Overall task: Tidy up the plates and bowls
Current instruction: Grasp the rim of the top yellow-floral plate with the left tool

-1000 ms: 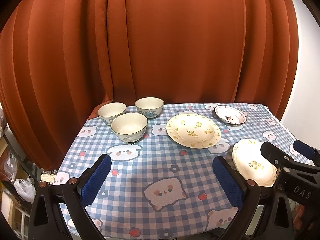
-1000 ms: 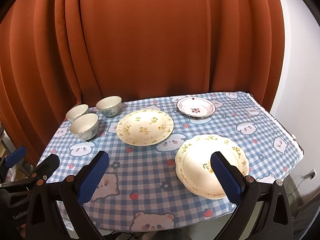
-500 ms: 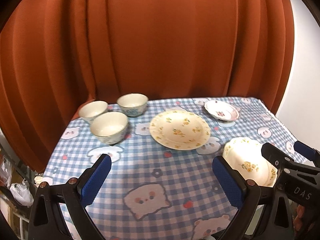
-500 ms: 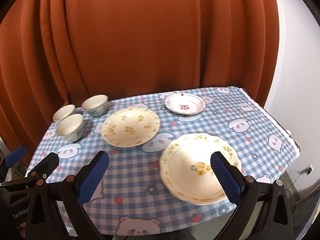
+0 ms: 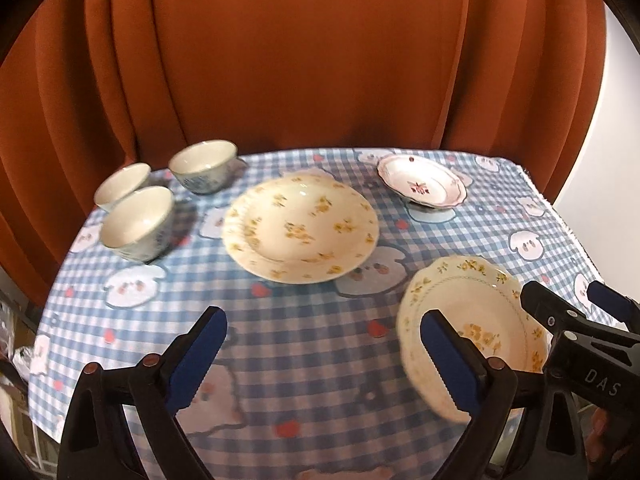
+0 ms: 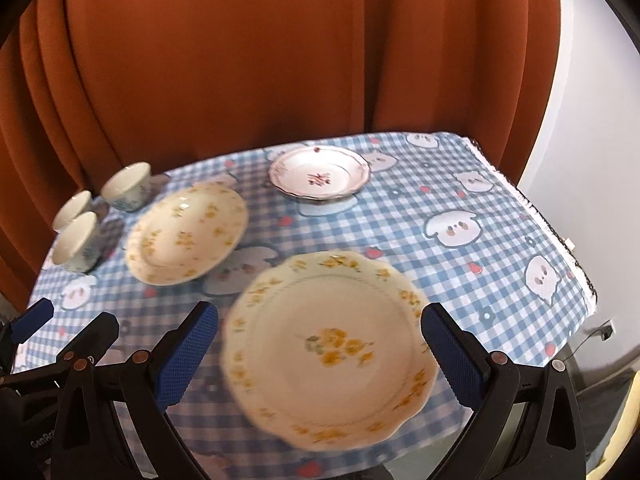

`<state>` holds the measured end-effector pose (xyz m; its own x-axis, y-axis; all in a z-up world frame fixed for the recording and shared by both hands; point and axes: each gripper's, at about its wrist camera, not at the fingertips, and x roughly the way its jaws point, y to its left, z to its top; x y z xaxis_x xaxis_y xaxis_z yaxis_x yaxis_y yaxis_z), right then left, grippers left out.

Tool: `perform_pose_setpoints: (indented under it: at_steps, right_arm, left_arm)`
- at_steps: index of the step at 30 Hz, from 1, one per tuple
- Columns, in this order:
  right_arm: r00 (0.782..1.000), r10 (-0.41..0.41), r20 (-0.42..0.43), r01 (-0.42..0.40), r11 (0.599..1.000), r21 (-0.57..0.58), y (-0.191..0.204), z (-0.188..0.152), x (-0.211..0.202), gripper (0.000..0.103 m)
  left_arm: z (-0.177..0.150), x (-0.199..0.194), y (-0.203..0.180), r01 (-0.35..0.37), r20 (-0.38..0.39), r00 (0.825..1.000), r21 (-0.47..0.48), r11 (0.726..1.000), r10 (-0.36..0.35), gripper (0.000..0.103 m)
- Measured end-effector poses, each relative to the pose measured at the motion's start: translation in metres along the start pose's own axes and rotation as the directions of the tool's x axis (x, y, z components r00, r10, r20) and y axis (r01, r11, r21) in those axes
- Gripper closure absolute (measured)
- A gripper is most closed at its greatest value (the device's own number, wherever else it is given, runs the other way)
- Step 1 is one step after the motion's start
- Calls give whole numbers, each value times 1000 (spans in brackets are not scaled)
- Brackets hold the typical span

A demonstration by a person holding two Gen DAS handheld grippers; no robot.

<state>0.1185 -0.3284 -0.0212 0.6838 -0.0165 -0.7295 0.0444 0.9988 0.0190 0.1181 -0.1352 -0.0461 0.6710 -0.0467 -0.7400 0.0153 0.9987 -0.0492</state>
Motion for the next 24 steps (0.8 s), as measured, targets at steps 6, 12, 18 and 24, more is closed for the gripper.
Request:
perform_pose_setpoints:
  at_steps: [6, 12, 18, 24]
  right_arm:
    - [998, 30, -63, -31, 1000, -7, -34, 11, 37, 4]
    - [990, 38, -134, -41, 999, -22, -57, 12, 78, 7]
    - [969, 41, -245, -51, 998, -35, -72, 4, 118, 14]
    - [951, 37, -308, -55, 997, -51, -80, -5, 140, 22]
  left_arm:
    - [3, 34, -29, -28, -74, 997, -27, 999, 26, 9]
    - [-2, 66, -54, -36, -149, 988, -31, 999, 31, 12]
    - [-9, 91, -77, -34, -214, 976, -4, 999, 33, 12]
    - [-14, 111, -88, -29, -281, 959, -6, 1000, 27, 18]
